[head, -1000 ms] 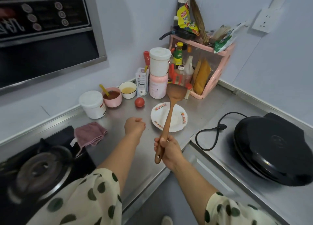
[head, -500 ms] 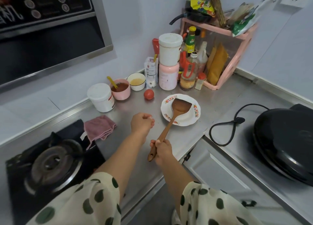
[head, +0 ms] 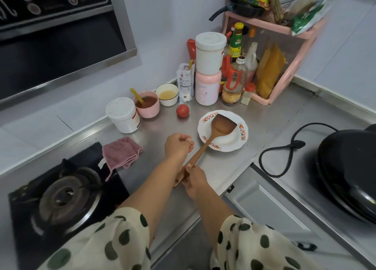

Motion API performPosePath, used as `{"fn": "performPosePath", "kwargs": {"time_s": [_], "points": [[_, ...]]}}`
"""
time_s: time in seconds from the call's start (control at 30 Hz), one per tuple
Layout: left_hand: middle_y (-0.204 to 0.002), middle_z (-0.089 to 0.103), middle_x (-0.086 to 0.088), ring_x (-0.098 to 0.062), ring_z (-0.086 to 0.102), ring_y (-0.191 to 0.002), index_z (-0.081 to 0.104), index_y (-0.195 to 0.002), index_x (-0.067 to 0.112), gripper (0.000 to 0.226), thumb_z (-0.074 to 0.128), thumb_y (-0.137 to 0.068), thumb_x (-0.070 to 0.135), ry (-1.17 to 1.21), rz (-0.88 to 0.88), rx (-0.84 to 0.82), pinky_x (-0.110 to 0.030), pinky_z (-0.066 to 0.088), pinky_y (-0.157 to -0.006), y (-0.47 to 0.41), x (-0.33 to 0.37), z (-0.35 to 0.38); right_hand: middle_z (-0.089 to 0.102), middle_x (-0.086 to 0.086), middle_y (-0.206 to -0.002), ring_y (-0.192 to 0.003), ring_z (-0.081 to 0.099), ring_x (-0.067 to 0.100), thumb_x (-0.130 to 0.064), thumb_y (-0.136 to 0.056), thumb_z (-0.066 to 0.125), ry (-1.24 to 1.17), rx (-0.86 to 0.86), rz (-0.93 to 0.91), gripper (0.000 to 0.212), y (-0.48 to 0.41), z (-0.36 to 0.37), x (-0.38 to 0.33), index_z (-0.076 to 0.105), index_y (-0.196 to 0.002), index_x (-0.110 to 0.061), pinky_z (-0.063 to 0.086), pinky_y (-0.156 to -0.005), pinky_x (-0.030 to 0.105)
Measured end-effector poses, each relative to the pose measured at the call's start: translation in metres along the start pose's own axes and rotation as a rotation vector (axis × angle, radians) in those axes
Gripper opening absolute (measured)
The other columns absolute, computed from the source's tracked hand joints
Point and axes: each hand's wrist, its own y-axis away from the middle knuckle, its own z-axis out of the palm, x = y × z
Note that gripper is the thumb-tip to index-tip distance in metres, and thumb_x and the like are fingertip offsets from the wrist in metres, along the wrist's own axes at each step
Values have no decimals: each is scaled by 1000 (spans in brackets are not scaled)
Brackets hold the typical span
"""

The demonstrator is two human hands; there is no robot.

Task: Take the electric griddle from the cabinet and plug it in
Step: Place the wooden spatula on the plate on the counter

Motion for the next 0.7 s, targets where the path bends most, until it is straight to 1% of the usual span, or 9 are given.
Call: {"fn": "performPosePath", "kwargs": {"time_s": [0.17,0.3,0.4,0.43,0.5,0.53,0.63,0.67,0.7], "points": [[-93,69,-10,-19,66,-81,65,-105,5,17,51,-95,7,-9,2,-9,-33,57,-88,-2,2,3,55,15,-92,-81,53,23,-8,-99,41,43,28,11,30,-3,-4,-8,52,-122,6,52,-88,38],[-92,70,-9,-19,66,-81,65,-103,6,16,51,-95,7,-14,6,-17,-30,57,-85,-2,7,4,51,10,-75,-69,52,19,-6,-97,42,52,44,-5,19,1,-8,-22,55,-107,2,51,-73,31],[-92,69,-9,-19,66,-81,64,-101,8,15,51,-95,7,-20,16,-28,-27,56,-80,0,15,3,55,12,-83,-70,51,18,-9,-96,44,50,60,-9,14,1,-11,-31,57,-97,-3,49,-67,28],[-91,69,-9,-19,66,-80,64,-101,8,15,51,-95,7,-26,22,-29,-26,56,-78,1,17,3,55,12,-85,-71,50,18,-10,-96,45,60,66,-14,15,2,-11,-33,58,-96,-4,50,-71,30],[-88,68,-9,-18,64,-76,64,-100,8,15,51,-95,6,-26,39,-37,-22,55,-70,6,23,1,57,11,-89,-76,51,20,-11,-94,46,85,79,-23,17,5,-13,-37,61,-99,-4,52,-90,38],[-88,67,-9,-17,63,-74,64,-99,8,14,51,-95,6,-24,47,-41,-21,53,-68,8,25,1,57,11,-90,-79,53,20,-9,-93,46,83,84,-27,18,6,-15,-40,62,-101,-3,50,-95,39],[-90,68,-10,-20,64,-79,65,-100,8,13,53,-94,5,-22,50,-48,-28,56,-76,14,32,-1,54,8,-81,-76,53,16,-4,-96,42,4,29,-22,17,19,-20,-51,57,-87,-5,49,-78,26],[-91,68,-10,-20,65,-81,65,-101,8,14,53,-94,6,-21,56,-52,-31,56,-80,15,34,-2,54,6,-80,-79,53,15,-4,-98,40,-21,8,-23,21,26,-21,-57,55,-84,-7,49,-82,25],[-91,69,-10,-21,65,-82,65,-103,7,15,53,-93,6,-23,66,-60,-31,56,-83,19,37,-2,54,5,-83,-86,54,16,-4,-98,39,-35,1,-38,21,34,-23,-63,55,-85,-9,47,-92,27]]}}
